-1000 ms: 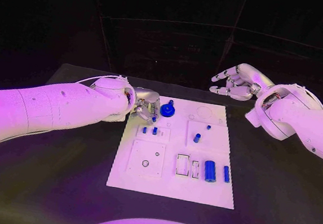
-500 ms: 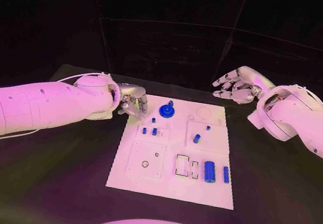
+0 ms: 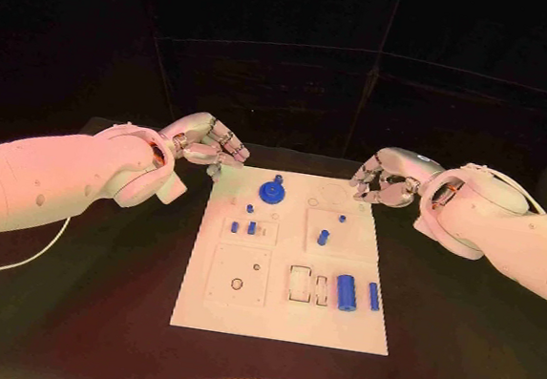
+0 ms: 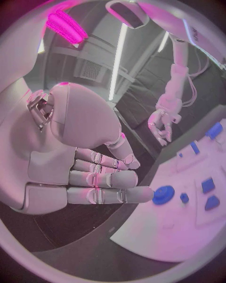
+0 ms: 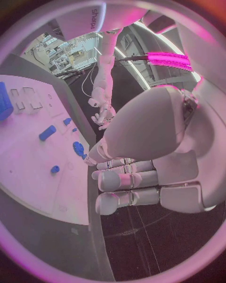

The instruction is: Assemble the parts on the task board

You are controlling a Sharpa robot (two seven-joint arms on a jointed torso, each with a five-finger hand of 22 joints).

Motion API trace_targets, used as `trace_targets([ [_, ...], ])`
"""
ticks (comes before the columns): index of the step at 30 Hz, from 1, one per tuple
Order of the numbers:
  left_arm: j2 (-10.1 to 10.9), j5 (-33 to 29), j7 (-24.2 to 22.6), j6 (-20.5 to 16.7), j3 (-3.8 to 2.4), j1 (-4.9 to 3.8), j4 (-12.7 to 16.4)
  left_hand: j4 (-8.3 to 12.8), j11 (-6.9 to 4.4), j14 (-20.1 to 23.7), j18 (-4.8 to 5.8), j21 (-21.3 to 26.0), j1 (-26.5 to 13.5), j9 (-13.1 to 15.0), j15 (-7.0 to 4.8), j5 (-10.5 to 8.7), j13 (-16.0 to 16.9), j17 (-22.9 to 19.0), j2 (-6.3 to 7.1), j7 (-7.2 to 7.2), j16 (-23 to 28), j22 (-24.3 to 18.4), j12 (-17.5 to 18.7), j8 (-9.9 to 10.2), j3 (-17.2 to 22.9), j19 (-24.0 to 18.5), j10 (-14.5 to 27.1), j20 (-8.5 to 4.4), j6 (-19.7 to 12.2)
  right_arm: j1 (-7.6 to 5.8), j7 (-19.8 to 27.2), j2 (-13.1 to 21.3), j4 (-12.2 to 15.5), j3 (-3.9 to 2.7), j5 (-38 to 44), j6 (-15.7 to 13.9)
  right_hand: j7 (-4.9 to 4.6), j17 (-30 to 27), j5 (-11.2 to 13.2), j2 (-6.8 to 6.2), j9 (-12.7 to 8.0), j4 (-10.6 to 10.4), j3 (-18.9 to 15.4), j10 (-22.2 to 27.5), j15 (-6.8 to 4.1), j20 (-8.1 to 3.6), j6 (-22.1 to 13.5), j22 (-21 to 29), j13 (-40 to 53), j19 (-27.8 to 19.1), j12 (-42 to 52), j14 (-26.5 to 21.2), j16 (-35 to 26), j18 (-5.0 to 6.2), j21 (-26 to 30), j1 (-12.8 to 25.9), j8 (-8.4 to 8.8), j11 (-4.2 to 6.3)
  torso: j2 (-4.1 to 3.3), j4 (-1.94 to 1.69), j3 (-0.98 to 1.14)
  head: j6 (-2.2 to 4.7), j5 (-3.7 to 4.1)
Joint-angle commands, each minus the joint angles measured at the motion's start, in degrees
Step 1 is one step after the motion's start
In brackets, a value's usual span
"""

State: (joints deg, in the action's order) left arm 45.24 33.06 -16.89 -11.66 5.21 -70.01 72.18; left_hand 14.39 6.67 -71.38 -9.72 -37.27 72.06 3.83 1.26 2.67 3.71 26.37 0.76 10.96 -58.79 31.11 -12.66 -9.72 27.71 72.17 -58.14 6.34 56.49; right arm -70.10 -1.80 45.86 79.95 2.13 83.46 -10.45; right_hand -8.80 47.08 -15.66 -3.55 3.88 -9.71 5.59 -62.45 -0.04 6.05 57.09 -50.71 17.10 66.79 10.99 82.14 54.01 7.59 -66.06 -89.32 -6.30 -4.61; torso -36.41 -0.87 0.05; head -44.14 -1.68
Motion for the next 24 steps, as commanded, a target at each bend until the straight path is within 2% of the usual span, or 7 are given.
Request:
trace_targets([
  [1, 0.3, -22.8, -11.4, 1.5, -0.02, -0.07, 1.0, -0.8, 0.33, 0.8, -0.61, 0.5, -0.8, 0.0, 0.06, 0.13, 0.1, -0.5, -0.09, 0.25, 0.5, -0.3, -0.5, 0.1, -0.4, -0.6, -0.4, 0.14, 0.1, 0.79, -3.4, 0.2, 1.1, 0.01, 11.3, 2.6, 0.19, 0.0, 0.5, -0.65, -0.1, 0.0, 0.5, 0.0, -0.13, -0.12, 0.1, 0.0, -0.9, 0.4, -0.5, 0.4, -0.4, 0.33, 0.4, 0.0, 0.34, -0.1, -0.13, 0.06, -0.08, 0.19, 0.68],
  [4, 0.6, -26.6, -13.8, 3.0, 0.0, -0.03, 2.1, -1.2, 0.2, 1.0, -0.66, 0.9, -1.5, 0.0, 0.04, 0.13, 0.2, -0.8, -0.2, 0.13, 0.6, -0.5, -1.0, 0.1, -0.9, -0.9, -0.8, 0.22, 0.1, 1.74, -4.3, 0.2, 1.9, 0.01, 14.2, 2.6, 0.18, 0.2, 0.7, -0.97, -0.1, -0.1, 0.9, 0.1, -0.08, -0.08, -0.1, -0.1, -2.1, 0.5, -1.3, 0.5, -0.3, 0.32, 0.4, 0.2, 0.75, -0.18, -0.12, 0.01, 0.03, 0.33, 0.7],
  [9, 1.0, -28.9, -15.5, 4.1, 0.01, 0.01, 3.5, -1.5, 0.13, 1.1, -0.69, 1.1, -1.8, 0.0, 0.02, 0.13, 0.2, -1.0, -0.33, 0.07, 0.6, -0.7, -1.3, 0.1, -1.2, -0.9, -1.0, 0.26, 0.1, 2.66, -4.7, -0.4, 1.8, 0.01, 16.1, 2.7, -0.02, 0.5, 1.4, -1.35, -0.1, -0.1, 1.5, 0.4, 0.08, 0.03, -0.9, -0.2, -3.9, 0.7, -2.2, 0.7, -0.1, 0.28, 0.4, 0.3, 1.59, -0.44, -0.19, -0.02, -0.04, 0.43, 1.01],
  [11, 1.0, -29.3, -15.7, 4.4, 0.01, 0.02, 3.7, -1.6, 0.13, 1.1, -0.69, 1.2, -1.9, 0.0, 0.03, 0.13, 0.2, -1.0, -0.33, 0.07, 0.6, -0.7, -1.4, 0.1, -1.4, -1.0, -1.0, 0.27, 0.1, 2.94, -4.7, -0.8, 1.5, 0.01, 16.5, 2.7, -0.1, 0.6, 1.5, -1.41, -0.1, -0.1, 1.7, 0.4, 0.13, 0.07, -1.0, -0.2, -4.4, 0.8, -2.4, 0.7, -0.1, 0.27, 0.3, 0.4, 1.73, -0.53, -0.13, -0.14, -0.05, 0.33, 1.03],
  [15, 1.0, -29.7, -16.0, 4.7, 0.01, 0.02, 3.8, -1.6, 0.13, 1.1, -0.69, 1.2, -2.0, 0.0, 0.03, 0.13, 0.2, -1.1, -0.33, 0.08, 0.6, -0.8, -1.4, 0.1, -1.5, -1.0, -0.9, 0.28, 0.0, 3.33, -4.6, -1.7, 0.7, 0.01, 16.8, 2.7, -0.33, 0.7, 1.8, -1.46, -0.1, 0.1, 2.3, 0.6, 0.28, 0.17, -1.0, -0.3, -5.4, 0.9, -2.8, 0.8, 0.0, 0.25, 0.3, 0.3, 1.96, -0.74, -0.12, -0.14, 0.01, 0.34, 0.88],
  [24, 1.1, -29.9, -16.0, 5.1, 0.01, 0.03, 4.2, -1.7, 0.13, 1.2, -0.7, 1.3, -2.1, 0.0, 0.04, 0.14, 0.2, -1.1, -0.34, 0.08, 0.6, -0.8, -1.5, 0.2, -1.5, -1.0, -0.9, 0.29, -0.1, 3.88, -4.2, -3.0, -0.7, 0.01, 16.8, 2.7, -0.53, 0.9, 2.0, -1.27, -0.1, 0.1, 3.0, 0.6, 0.41, 0.3, -0.9, -0.3, -6.3, 1.0, -3.2, 0.8, 0.1, 0.24, 0.3, 0.3, 2.14, -0.93, -0.15, -0.13, 0.01, 0.06, 0.81],
])
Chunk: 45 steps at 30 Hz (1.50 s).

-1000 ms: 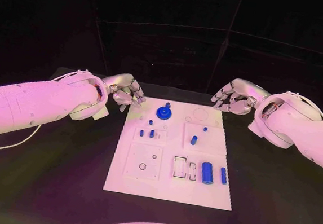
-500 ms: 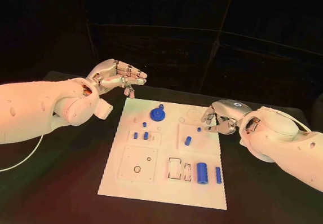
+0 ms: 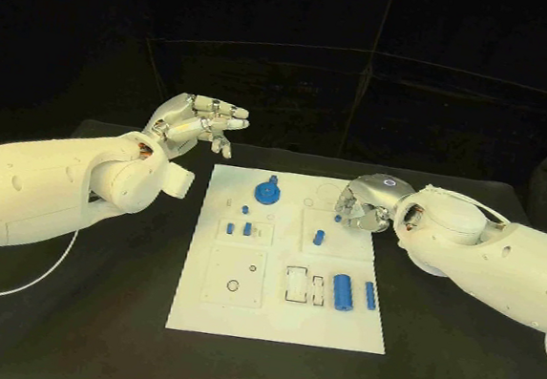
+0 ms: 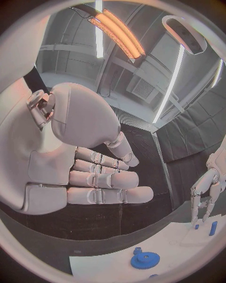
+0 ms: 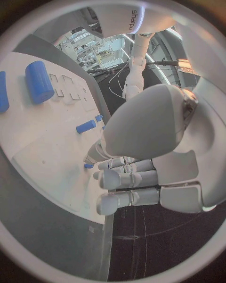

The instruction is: Assemble the parts on the task board

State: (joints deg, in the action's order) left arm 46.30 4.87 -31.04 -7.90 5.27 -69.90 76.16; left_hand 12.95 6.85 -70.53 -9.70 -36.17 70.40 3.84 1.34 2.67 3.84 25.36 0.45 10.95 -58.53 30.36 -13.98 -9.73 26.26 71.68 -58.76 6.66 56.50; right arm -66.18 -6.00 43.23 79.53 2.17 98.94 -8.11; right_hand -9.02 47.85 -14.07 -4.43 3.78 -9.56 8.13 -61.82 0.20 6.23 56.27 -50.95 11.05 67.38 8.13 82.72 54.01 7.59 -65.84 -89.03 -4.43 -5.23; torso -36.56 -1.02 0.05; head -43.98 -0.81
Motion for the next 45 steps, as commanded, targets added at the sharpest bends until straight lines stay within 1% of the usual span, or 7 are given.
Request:
trace_targets([
  [1, 0.0, -1.8, -1.8, 1.4, -0.05, -0.08, 0.2, -0.2, -0.05, 0.3, -0.72, 0.2, -0.4, 0.0, -0.04, 0.14, 0.1, -0.1, -0.03, 0.1, 0.3, -0.1, -0.2, 0.2, -0.1, -0.5, -0.3, -0.03, -0.1, 0.01, 0.0, -0.5, -0.4, -0.03, 1.3, 0.4, -0.34, 0.1, 0.4, -0.32, 0.1, 0.0, 0.6, 0.0, 0.18, 0.13, -0.1, -0.1, -0.4, 0.4, -0.3, 0.2, 0.2, 0.25, 0.1, 0.0, 0.3, -0.32, 0.01, 0.05, 0.02, -0.16, -0.11],
  [4, 0.0, -1.8, -1.8, 1.5, -0.05, -0.08, 0.3, -0.2, -0.05, 0.4, -0.72, 0.2, -0.4, 0.0, -0.04, 0.14, 0.1, -0.1, -0.03, 0.1, 0.3, -0.1, -0.2, 0.2, -0.1, -0.5, -0.2, -0.03, -0.1, 0.16, 0.2, -0.9, -0.7, -0.03, 1.1, 0.7, -0.36, 0.2, 0.9, -0.1, 0.1, 0.1, 1.4, -0.3, 0.18, 0.16, 0.0, -0.2, -1.0, 0.4, -0.4, 0.2, 0.2, 0.25, 0.0, -0.2, 0.36, -0.33, 0.01, 0.08, 0.07, -0.23, -0.18],
  [6, 0.0, -1.8, -1.7, 1.6, -0.05, -0.08, 0.3, -0.2, -0.05, 0.4, -0.72, 0.2, -0.4, 0.0, -0.04, 0.14, 0.1, -0.1, -0.03, 0.1, 0.3, -0.1, -0.2, 0.2, -0.1, -0.5, -0.2, -0.03, -0.1, 0.3, 0.4, -1.2, -1.0, -0.03, 0.8, 1.1, -0.43, 0.3, 2.4, 0.04, 0.1, 0.5, 2.8, -0.8, 0.18, 0.14, 0.2, -0.2, -2.0, 0.4, -0.4, 0.3, 0.3, 0.26, 0.0, -0.6, 0.44, -0.33, 0.05, 0.09, 0.1, -0.31, -0.21],
  [22, -0.2, -1.8, -1.1, 1.9, -0.05, -0.08, 0.2, -0.2, -0.02, 0.5, -0.72, 0.4, -0.5, 0.0, -0.02, 0.14, 0.0, -0.2, -0.02, 0.12, 0.4, -0.2, -0.2, 0.2, -0.3, -0.6, -0.1, -0.01, -0.2, 1.0, 0.9, -2.4, -2.1, -0.03, 0.0, 2.4, -0.35, 2.1, 3.9, 0.08, 0.2, 1.8, 8.4, -3.5, -0.08, -0.04, 2.6, -1.9, -4.7, 1.4, -0.4, 0.8, 1.9, 0.01, -1.2, -0.4, 0.04, -0.01, 0.04, 0.04, 0.05, -0.52, -0.24],
  [29, -0.2, -1.8, -1.0, 2.3, -0.05, -0.08, 0.2, 0.1, -0.01, 0.8, -0.76, 0.7, 0.1, 0.0, -0.07, 0.44, 0.0, -0.5, -0.56, 0.15, 0.5, -0.4, -0.5, 0.1, 0.1, -0.7, 0.1, -0.04, -0.3, 1.08, 0.3, -2.7, -2.6, -0.03, 0.1, 3.0, 0.14, 3.5, 4.6, 0.27, 0.3, 3.2, 11.7, -5.2, -0.43, -0.35, 4.2, -3.7, -5.7, 2.3, -0.5, 1.2, 3.3, -0.3, -2.6, -0.2, -0.3, 0.44, 0.06, 0.07, 0.04, -0.74, -0.22],
  [32, -0.2, -1.8, -0.9, 2.4, -0.05, -0.08, 0.2, 0.1, 0.03, 0.8, -0.74, 0.7, -0.1, 0.0, -0.03, 0.49, 0.0, -0.6, -0.41, 0.19, 0.5, -0.5, -0.6, 0.1, 0.0, -0.7, 0.2, -0.02, -0.3, 1.15, -0.1, -2.9, -2.7, -0.04, 0.5, 2.5, 0.33, 3.5, 4.9, 0.34, 0.4, 4.0, 13.3, -5.9, -0.6, -0.51, 4.9, -5.4, -6.1, 3.2, -0.6, 1.5, 3.6, -0.6, -3.8, -0.1, -0.4, 0.62, 0.07, 0.09, 0.06, -0.81, -0.23],
  [45, -0.6, -1.8, -0.4, 3.0, -0.05, -0.08, -0.3, -0.1, 0.05, 0.8, -0.72, 0.9, -0.5, 0.0, 0.04, 0.5, 0.0, -0.8, -0.21, 0.21, 0.4, -0.6, -0.9, 0.1, -0.4, -0.6, 0.2, 0.04, -0.4, 1.42, -1.6, -2.8, -1.6, -0.05, 2.9, -4.2, 0.69, 5.2, 5.6, -0.26, 0.6, 7.3, 18.2, -9.7, -1.14, -1.05, 8.1, -11.4, -6.7, 6.5, -0.8, 2.4, 6.7, -1.68, -8.3, 2.5, -1.25, 1.32, 0.27, 0.08, 0.11, -0.84, -0.21],
])
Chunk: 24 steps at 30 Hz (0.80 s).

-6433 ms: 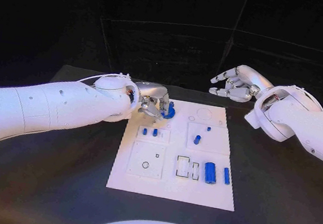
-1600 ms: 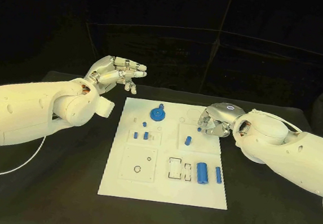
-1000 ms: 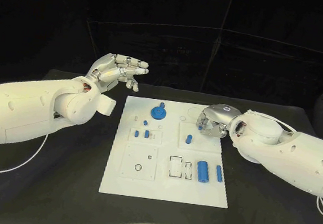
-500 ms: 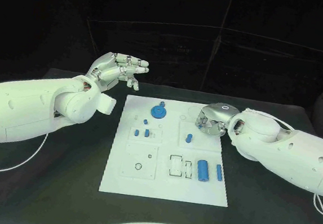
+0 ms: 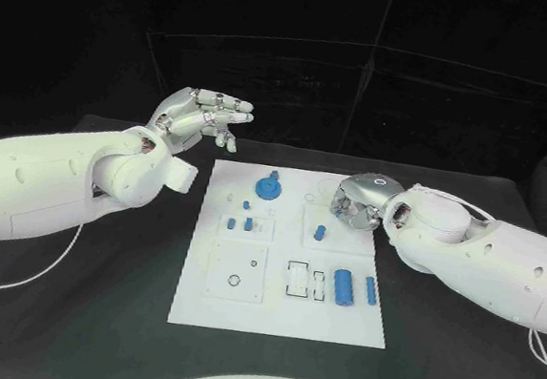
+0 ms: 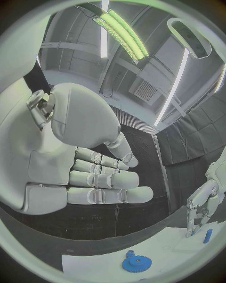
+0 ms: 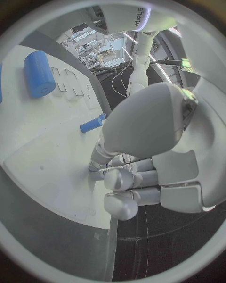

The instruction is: Assemble the parts on the task board

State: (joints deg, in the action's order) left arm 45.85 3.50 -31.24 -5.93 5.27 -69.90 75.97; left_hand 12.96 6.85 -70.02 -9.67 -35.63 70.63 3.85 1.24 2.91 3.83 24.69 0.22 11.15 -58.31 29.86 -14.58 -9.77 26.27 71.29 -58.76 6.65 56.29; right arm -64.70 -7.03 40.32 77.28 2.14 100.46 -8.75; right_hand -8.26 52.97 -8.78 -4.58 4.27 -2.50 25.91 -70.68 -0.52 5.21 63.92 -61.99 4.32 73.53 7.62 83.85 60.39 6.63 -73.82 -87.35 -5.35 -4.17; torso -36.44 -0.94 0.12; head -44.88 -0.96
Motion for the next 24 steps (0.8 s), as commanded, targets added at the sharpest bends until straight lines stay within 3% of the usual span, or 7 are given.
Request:
trace_targets([
  [1, -0.2, -0.4, -0.2, 1.0, -0.05, -0.08, -0.2, -0.1, 0.04, 0.3, -0.75, 0.3, -0.8, 0.0, 0.14, 0.25, 0.0, -0.1, 0.06, -0.01, 0.1, -0.1, -0.3, 0.1, -0.5, -0.2, 0.2, 0.06, -0.2, -0.05, -0.6, 0.2, 0.7, -0.02, 1.4, -3.8, -0.08, 0.2, 0.4, -0.19, 0.1, 0.3, 0.5, -0.9, -0.41, -0.03, 0.5, -0.5, 0.0, 0.4, -0.3, 1.3, 0.4, -0.74, -0.4, 1.0, -0.32, 0.26, 0.17, 0.01, 0.05, 0.06, -0.07],
  [19, -0.5, -0.4, 0.4, 1.6, -0.02, -0.07, -0.9, -0.4, 0.02, 0.2, -0.76, 0.6, -1.5, 0.1, 0.18, 0.33, 0.1, -0.4, 0.44, -0.06, -0.1, -0.4, -0.9, -0.2, -1.4, 0.0, 0.4, 0.14, -0.3, -0.05, -0.5, 3.2, 4.4, -0.09, -0.5, -9.9, -0.09, 1.5, 0.5, -0.99, -0.1, 0.7, 1.0, -0.9, -0.34, 0.05, 0.4, -2.5, -0.2, 1.3, -1.2, 1.5, 2.4, -1.1, -1.7, 3.7, 0.08, 0.2, -0.08, -0.04, -0.04, 0.63, 0.09],
  [24, -0.5, -0.4, 0.6, 1.7, -0.01, -0.07, -0.7, -0.5, 0.01, 0.1, -0.76, 0.6, -1.5, 0.1, 0.18, 0.34, 0.1, -0.4, 0.46, -0.06, -0.2, -0.4, -1.0, -0.2, -1.5, 0.0, 0.5, 0.14, -0.4, -0.07, -0.9, 5.2, 7.4, -0.14, -1.2, -10.4, -0.09, 1.5, 0.4, -1.06, -0.1, 0.8, 1.0, -0.9, -0.33, 0.06, 0.4, -2.5, -0.3, 1.3, -1.3, 1.5, 2.5, -1.11, -1.8, 3.8, 0.13, 0.19, -0.05, 0.03, -0.08, 0.46, -0.25],
])
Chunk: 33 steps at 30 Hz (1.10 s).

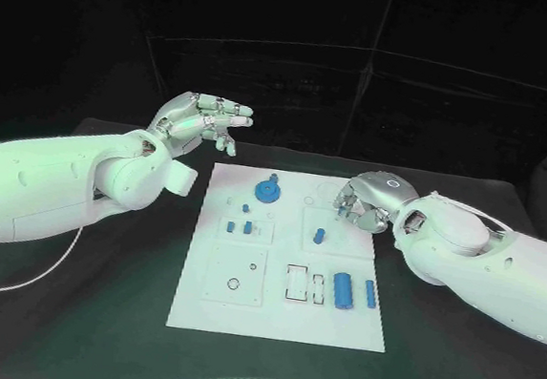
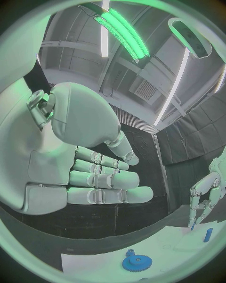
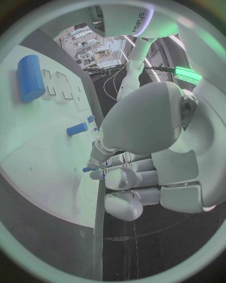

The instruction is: Assemble the parts on the task board

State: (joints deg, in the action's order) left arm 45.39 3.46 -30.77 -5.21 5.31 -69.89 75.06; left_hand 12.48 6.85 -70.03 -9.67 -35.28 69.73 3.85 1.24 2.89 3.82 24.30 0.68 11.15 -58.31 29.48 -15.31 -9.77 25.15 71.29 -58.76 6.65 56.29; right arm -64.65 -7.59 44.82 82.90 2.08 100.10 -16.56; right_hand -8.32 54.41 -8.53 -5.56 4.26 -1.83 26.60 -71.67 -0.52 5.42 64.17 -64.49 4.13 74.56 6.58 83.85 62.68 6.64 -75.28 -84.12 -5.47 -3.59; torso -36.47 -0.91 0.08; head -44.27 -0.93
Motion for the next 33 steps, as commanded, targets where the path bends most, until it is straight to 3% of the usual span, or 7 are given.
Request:
trace_targets([
  [1, 0.0, -0.4, 0.1, 0.9, -0.04, -0.09, 0.2, 0.0, 0.01, 0.1, -0.77, 0.3, -0.6, 0.1, 0.18, 0.36, 0.1, -0.1, 0.0, -0.05, -0.2, -0.1, -0.3, -0.2, -0.4, 0.0, 0.5, 0.14, -0.4, -0.13, -0.3, 1.1, 2.6, -0.09, -1.1, -2.7, -0.02, 0.0, 0.2, -0.07, -0.1, 0.1, 0.3, 0.1, -0.33, -0.15, 0.1, 0.0, -0.1, 0.3, -0.3, 1.5, 0.2, -1.12, -0.3, 0.5, 0.26, -0.39, -0.02, 0.01, -0.04, -0.16, -0.34],
  [10, -0.2, -0.4, 0.1, 0.9, -0.03, -0.08, 0.5, 0.0, 0.01, 0.1, -0.77, 0.3, -0.6, 0.1, 0.17, 0.37, 0.1, -0.1, -0.03, -0.06, -0.2, -0.1, -0.3, -0.2, -0.4, 0.1, 0.6, 0.14, -0.4, -0.14, 0.3, 1.8, 11.7, -0.16, -4.0, -3.7, -0.15, 0.8, -0.4, -0.37, -0.1, 0.8, 0.9, 0.2, -0.26, -0.1, -0.1, -1.0, -0.1, 0.8, -0.7, 1.6, 1.1, -1.31, -1.0, 0.8, 0.52, -0.5, 0.0, -0.24, -0.07, -0.58, -0.82],
  [14, -0.3, -0.4, 0.2, 1.0, -0.03, -0.08, 0.8, 0.0, 0.01, 0.1, -0.77, 0.3, -0.6, 0.1, 0.17, 0.37, 0.1, -0.1, -0.03, -0.06, -0.2, -0.1, -0.3, -0.2, -0.4, 0.1, 0.6, 0.14, -0.4, -0.12, 0.7, 0.5, 13.4, -0.15, -4.4, -3.5, -0.19, 0.8, -0.6, -0.41, -0.2, 1.0, 1.0, 0.3, -0.23, -0.07, -0.1, -1.1, -0.2, 0.8, -0.8, 1.6, 1.2, -1.33, -1.1, 0.9, 0.58, -0.55, -0.05, -0.18, -0.15, -0.89, -1.53],
  [19, -0.5, -0.4, 0.2, 1.0, -0.04, -0.09, 1.0, 0.0, 0.0, 0.1, -0.78, 0.3, -0.6, 0.1, 0.17, 0.38, 0.1, -0.1, -0.08, -0.07, -0.2, -0.1, -0.3, -0.3, -0.4, 0.1, 0.6, 0.14, -0.4, 0.35, 1.6, -1.9, 13.0, -0.1, -4.1, -3.1, -0.29, 0.8, -0.9, -0.46, -0.2, 1.2, 1.3, 0.4, -0.15, -0.02, -0.3, -1.3, -0.2, 0.8, -1.0, 1.5, 1.4, -1.34, -1.2, 1.1, 0.76, -0.65, 0.03, -0.09, -0.21, -0.94, -1.87],
  [21, -0.7, -0.4, 0.2, 0.9, -0.04, -0.1, 1.0, 0.0, 0.0, 0.1, -0.78, 0.3, -0.6, 0.1, 0.17, 0.38, 0.1, -0.1, -0.09, -0.06, -0.2, -0.1, -0.3, -0.3, -0.4, 0.1, 0.6, 0.14, -0.4, 1.3, 1.9, -3.1, 12.5, -0.08, -3.7, -2.5, -0.34, 0.7, -1.0, -0.49, -0.2, 1.3, 1.4, 0.5, -0.12, 0.01, -0.4, -1.2, -0.2, 0.8, -1.1, 1.5, 1.4, -1.33, -1.2, 1.2, 0.83, -0.69, 0.11, -0.12, -0.31, -1.25, -2.4],
  [28, -1.1, -0.4, 0.2, 0.8, -0.04, -0.12, 1.1, 0.0, 0.01, 0.1, -0.78, 0.3, -0.5, 0.1, 0.17, 0.38, 0.1, -0.1, -0.1, -0.06, -0.2, -0.1, -0.3, -0.3, -0.4, 0.1, 0.6, 0.14, -0.5, 4.16, 2.4, -7.0, 9.8, -0.03, -3.1, -0.4, -0.39, 0.7, -1.2, -0.43, -0.2, 1.4, 1.5, 0.5, -0.07, 0.05, -0.5, -1.3, -0.2, 0.8, -1.3, 1.5, 1.5, -1.34, -1.2, 1.3, 0.9, -0.74, 0.02, -0.16, -0.14, -1.59, -3.75],
  [33, -1.5, -0.4, 0.3, 0.9, -0.04, -0.13, 1.1, 0.0, 0.01, 0.1, -0.78, 0.3, -0.5, 0.1, 0.17, 0.38, 0.1, -0.1, -0.1, -0.06, -0.2, -0.1, -0.3, -0.3, -0.4, 0.1, 0.6, 0.14, -0.5, 5.43, 2.8, -8.8, 8.4, -0.01, -2.9, 0.4, -0.44, 0.8, -1.2, -0.38, -0.3, 1.5, 1.7, 0.6, -0.04, 0.08, -0.5, -1.4, -0.2, 0.8, -1.4, 1.5, 1.6, -1.35, -1.3, 1.4, 0.96, -0.8, 0.02, -0.24, -0.23, -1.9, -4.11],
])
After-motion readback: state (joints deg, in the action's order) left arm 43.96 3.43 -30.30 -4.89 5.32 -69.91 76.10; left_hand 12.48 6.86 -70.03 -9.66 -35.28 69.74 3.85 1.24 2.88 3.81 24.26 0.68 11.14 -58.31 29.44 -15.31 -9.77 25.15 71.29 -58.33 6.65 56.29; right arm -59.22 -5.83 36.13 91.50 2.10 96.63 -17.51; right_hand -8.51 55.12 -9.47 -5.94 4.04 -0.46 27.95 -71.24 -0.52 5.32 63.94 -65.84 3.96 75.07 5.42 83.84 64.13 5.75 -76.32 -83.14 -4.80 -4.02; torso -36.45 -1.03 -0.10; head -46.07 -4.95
